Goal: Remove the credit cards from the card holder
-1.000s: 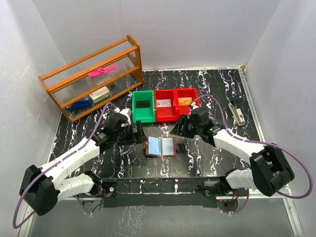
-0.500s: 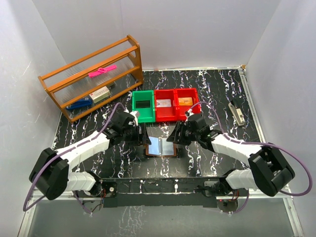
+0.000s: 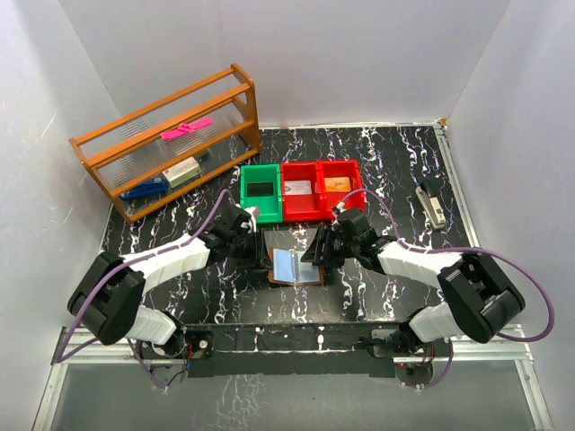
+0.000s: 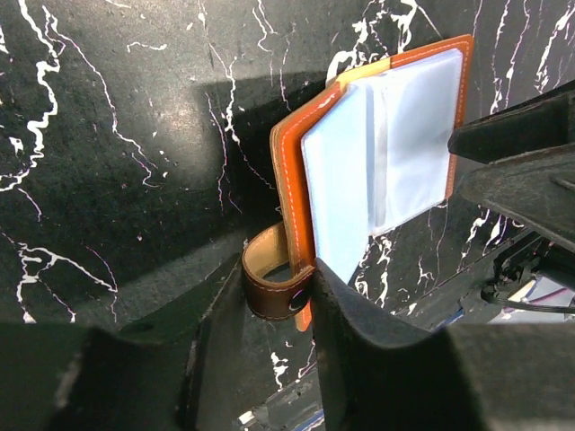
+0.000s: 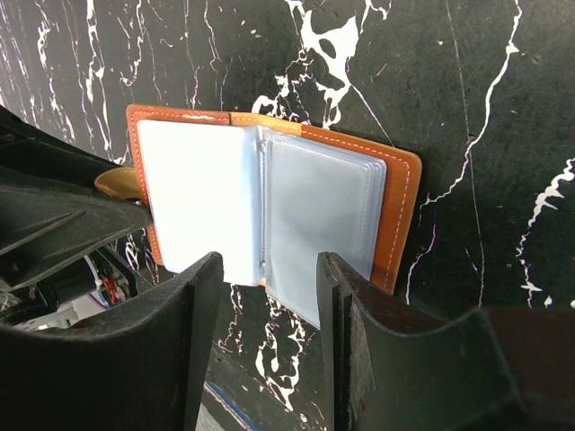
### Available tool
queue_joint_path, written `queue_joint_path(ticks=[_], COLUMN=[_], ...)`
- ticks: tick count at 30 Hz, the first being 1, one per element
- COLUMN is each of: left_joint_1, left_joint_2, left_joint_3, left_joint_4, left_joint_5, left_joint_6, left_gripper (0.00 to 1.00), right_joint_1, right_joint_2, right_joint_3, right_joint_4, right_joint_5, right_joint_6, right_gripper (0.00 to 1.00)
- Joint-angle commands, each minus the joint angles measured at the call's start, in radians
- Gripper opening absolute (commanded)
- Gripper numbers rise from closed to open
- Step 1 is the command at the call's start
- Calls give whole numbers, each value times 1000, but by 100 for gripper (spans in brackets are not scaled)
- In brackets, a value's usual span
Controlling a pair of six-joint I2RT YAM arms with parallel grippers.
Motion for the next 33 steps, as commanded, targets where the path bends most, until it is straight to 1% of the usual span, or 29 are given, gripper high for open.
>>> queue_joint_path(ticks=[1,3,5,12,15,21,29,33], left_joint_1=[3,3,3,3,3,3,3,3], left_joint_2=[0,3,8,-15,-18,-18,-18,-18], left_joint_3=[-26,-37,-42,-60,-62,-62,-65,-68], left_joint_4=[17,21,17,7,6,6,0,-1], left_joint_5=[19,21,21,0,-1,8,6,3], left_joint_6=[-4,-1,1,4,11,14,17,14], left_gripper=[29,25,23,23,23,20,16,12], right_joint_1=[4,4,5,6,6,7,15,19], right_joint_2=[1,7,7,-27,-20,10,50,37], right_joint_3=[0,6,16,75,81,59,63,70], right_joint_4=[47,30,4,-126,-129,-56,-77,-100], right_joint_5=[0,7,32,140,120,27,51,83], right_joint_6=[1,-7,-16,-72,-83,-68,-71,-76], right_gripper=[44,44,43,43,43,40,39,39])
